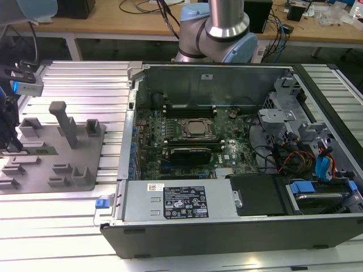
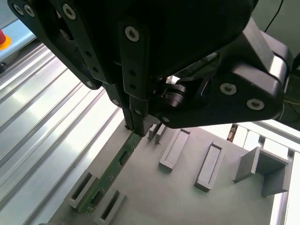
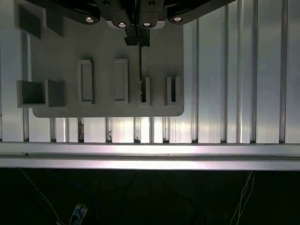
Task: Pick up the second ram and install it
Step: 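Pick up the second ram and move it above second insertion slot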
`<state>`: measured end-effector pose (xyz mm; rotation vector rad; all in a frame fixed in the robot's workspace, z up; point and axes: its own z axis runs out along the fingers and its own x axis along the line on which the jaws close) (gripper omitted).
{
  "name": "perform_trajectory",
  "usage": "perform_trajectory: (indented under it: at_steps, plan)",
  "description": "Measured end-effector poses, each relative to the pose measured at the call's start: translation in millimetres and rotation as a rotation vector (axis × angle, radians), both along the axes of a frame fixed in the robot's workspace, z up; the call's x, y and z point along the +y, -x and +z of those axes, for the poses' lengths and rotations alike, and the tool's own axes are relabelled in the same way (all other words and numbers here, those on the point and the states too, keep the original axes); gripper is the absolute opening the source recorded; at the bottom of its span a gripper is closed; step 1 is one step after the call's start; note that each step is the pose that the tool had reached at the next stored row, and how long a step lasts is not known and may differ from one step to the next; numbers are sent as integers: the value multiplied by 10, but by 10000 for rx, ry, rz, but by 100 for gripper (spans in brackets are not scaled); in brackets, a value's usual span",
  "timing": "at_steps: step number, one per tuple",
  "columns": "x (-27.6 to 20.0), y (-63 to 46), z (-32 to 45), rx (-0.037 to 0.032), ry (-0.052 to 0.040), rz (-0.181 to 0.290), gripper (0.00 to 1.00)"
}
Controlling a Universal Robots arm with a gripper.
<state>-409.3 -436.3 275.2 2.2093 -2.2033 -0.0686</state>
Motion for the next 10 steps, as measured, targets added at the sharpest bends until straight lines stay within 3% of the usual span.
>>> perform_trajectory:
  at_steps: [10]
  plan:
    - [0,0,198,1,1,0,9]
